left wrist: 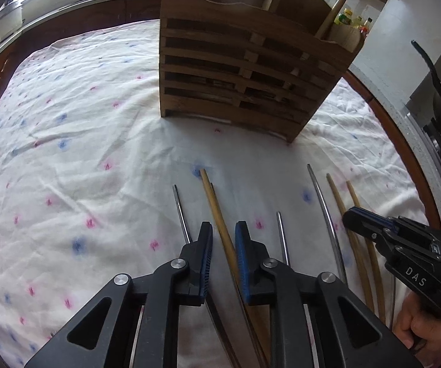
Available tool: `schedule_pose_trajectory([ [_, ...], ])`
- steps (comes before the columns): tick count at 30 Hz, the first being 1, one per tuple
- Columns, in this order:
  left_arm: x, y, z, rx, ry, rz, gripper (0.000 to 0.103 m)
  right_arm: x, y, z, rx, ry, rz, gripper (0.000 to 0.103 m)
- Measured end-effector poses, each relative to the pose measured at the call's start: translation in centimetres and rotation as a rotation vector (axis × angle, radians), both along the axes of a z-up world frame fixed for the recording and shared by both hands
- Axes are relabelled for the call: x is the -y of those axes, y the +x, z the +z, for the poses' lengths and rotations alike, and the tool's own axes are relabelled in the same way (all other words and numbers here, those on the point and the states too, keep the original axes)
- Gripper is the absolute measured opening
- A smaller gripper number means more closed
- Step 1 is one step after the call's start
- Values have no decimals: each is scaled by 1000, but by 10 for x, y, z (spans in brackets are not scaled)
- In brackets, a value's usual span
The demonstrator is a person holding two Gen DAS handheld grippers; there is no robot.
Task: Organize utensils
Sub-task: 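Close the left tool on a wooden chopstick while the right tool grasps another, then lift both wooden chopsticks upright and carry them above the wooden holder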
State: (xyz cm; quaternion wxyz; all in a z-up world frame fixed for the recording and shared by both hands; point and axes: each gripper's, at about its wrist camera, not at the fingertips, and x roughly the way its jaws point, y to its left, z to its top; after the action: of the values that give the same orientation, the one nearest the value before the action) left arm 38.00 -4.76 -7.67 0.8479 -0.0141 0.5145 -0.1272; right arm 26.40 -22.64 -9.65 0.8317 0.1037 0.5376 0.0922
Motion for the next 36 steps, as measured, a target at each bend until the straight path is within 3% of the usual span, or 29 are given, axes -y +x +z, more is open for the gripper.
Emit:
schedule_pose_trajectory([
  [5, 1, 11, -1, -6, -6, -5, 14, -2, 5, -3, 6, -11, 12, 10],
  [9, 1, 10, -2, 8, 4, -6, 8, -2, 4, -2, 10, -22, 15, 7],
  [12, 0, 7, -1, 12, -3, -2, 5, 1, 1, 2, 13, 22, 3, 6],
  [23, -15, -31, 40, 86, -56, -1, 4, 1, -19, 53, 118, 73, 5, 6],
  [31, -25, -54, 53, 96, -48, -5, 4, -3, -33, 66, 142, 87, -1, 6],
  [36, -33, -70, 69, 133, -91, 9, 4, 2, -44, 85, 186, 93, -7, 6],
])
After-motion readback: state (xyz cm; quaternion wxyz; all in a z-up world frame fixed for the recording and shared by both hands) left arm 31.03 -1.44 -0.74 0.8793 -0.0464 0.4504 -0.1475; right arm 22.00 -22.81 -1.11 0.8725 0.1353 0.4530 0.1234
